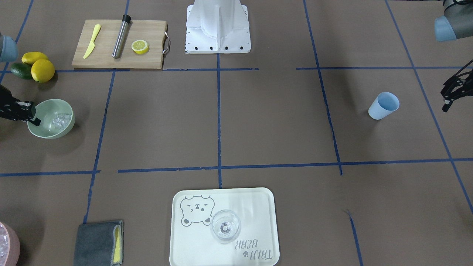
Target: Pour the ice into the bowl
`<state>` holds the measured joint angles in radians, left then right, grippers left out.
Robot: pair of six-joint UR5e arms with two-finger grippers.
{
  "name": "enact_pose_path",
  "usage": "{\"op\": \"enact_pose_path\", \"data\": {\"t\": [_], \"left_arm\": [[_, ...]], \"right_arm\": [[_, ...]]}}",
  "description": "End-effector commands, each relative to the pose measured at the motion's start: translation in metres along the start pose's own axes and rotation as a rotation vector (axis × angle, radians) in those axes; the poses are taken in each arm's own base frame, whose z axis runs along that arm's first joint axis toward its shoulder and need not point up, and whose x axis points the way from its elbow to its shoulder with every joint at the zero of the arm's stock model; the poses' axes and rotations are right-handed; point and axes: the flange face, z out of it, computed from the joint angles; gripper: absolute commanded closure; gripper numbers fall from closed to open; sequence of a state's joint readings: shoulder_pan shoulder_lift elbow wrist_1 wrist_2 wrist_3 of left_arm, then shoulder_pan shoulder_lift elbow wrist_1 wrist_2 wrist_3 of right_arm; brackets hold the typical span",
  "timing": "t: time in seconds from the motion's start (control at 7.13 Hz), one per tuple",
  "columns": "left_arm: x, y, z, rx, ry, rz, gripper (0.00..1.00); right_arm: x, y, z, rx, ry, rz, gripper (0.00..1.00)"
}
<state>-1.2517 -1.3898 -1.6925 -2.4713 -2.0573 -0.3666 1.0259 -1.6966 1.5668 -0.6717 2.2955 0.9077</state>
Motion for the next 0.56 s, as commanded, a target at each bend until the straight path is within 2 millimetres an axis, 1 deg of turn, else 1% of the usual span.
{"op": "enact_pose_path", "data": {"t": [0.0,0.42], "left_arm": [[0.000,0.001,0.000,0.000,0.000,0.000,0.00],[-0.001,0.000,-0.001,0.001,-0.003,-0.001,0.00]], "right_arm": [[-0.003,-0.001,0.000,0.001,-0.004,-0.003,1.00],[-0.009,0.006,0.010,-0.021,-0.003,-0.019,1.00]]}}
